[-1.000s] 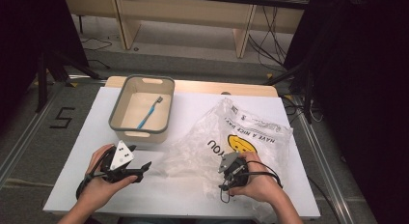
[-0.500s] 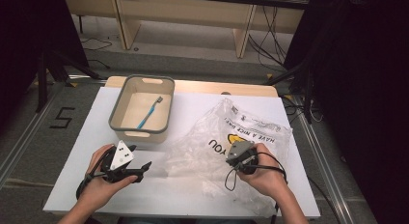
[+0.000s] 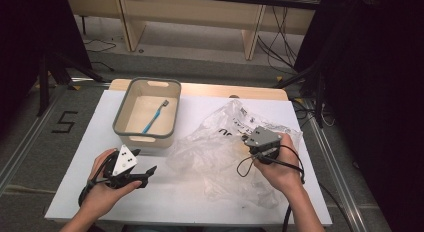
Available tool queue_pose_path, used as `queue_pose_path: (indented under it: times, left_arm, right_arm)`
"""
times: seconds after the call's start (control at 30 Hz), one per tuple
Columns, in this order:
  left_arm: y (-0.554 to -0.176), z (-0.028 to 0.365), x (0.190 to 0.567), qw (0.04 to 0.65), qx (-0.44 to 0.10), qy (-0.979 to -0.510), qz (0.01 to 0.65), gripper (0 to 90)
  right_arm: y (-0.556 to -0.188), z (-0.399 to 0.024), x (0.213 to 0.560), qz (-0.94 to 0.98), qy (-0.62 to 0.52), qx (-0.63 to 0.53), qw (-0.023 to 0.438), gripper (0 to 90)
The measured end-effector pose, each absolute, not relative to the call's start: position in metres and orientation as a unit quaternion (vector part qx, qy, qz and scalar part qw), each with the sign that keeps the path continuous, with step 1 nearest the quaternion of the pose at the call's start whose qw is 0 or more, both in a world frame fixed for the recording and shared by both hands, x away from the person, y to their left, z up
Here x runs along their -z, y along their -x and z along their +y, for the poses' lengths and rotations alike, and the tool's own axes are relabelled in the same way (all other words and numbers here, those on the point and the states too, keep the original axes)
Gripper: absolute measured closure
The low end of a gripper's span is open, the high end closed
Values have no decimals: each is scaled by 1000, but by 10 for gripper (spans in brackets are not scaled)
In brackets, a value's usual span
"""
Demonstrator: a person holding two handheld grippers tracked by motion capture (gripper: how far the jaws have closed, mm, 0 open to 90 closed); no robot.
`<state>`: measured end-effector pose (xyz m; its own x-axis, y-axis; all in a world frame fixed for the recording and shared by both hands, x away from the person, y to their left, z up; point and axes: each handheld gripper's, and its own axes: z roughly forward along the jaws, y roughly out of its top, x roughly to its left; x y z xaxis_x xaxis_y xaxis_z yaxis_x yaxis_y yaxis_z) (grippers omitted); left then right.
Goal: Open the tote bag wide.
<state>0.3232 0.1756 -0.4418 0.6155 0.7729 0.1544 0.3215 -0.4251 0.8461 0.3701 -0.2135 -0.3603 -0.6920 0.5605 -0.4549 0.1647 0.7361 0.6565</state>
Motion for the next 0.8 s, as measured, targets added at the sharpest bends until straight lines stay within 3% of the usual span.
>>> queue_pose_path:
  times: [0.37,0.8]
  left_arm:
    - [-324,175,441,418,-276,-794,344,260]
    - [-328,173,431,435,-288,-779,347,261]
  right_arm:
    - [-375,-215,359,845,-227,-321,363,900]
    - [-375,-213,360,842,-229,-329,361,900]
